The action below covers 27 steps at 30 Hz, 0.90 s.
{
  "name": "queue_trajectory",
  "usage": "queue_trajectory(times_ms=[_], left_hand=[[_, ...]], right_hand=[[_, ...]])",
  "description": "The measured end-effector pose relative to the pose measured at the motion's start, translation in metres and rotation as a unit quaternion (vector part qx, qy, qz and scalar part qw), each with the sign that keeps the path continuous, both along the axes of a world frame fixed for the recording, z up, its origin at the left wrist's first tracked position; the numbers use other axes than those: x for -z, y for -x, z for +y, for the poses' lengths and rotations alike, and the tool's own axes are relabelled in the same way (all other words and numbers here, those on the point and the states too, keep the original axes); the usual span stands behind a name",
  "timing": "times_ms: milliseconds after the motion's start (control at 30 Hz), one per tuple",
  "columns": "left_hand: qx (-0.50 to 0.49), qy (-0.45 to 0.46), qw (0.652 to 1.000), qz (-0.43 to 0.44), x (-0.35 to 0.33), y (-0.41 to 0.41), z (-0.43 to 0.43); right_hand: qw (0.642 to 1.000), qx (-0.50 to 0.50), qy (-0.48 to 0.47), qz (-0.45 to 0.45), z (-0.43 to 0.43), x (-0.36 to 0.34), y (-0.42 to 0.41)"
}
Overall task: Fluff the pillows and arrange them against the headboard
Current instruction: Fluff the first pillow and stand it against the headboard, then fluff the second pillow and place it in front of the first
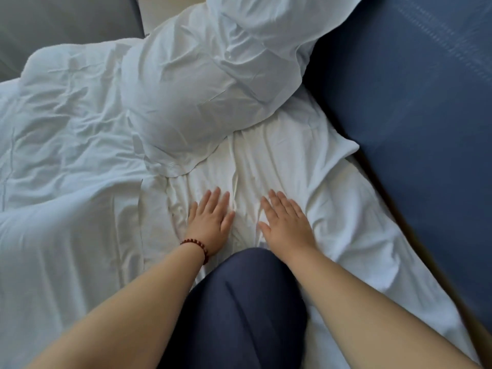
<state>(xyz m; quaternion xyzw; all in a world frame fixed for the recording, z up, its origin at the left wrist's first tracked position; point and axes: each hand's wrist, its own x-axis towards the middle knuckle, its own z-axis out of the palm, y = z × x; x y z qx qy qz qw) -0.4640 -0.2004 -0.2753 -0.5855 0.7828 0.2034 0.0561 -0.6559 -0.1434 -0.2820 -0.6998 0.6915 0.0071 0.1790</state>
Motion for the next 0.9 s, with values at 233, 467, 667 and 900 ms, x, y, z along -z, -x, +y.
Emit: queue_trajectory(times_ms=[233,467,667,900], left_hand=[[-0.003,-0.036,0.999,-0.007,-0.017,-0.042,0.068],[-0.030,-0.041,0.999,-0.012,-0.025,-0.052,0.094],[-0.033,0.018,0.999,-0.035,-0.017,-0.047,0.105],[-0.026,0.006,0.999,-0.033,-0.009,-0.047,0.110]], right_hand=[[0.998,0.010,-0.063,-0.010,0.047,-0.026,0.015],[0.997,0.046,-0.049,0.025,0.088,-0.023,-0.003],[0.996,0.078,0.022,0.042,0.110,-0.002,-0.022],[0.989,0.131,0.055,0.049,0.125,0.012,-0.039]])
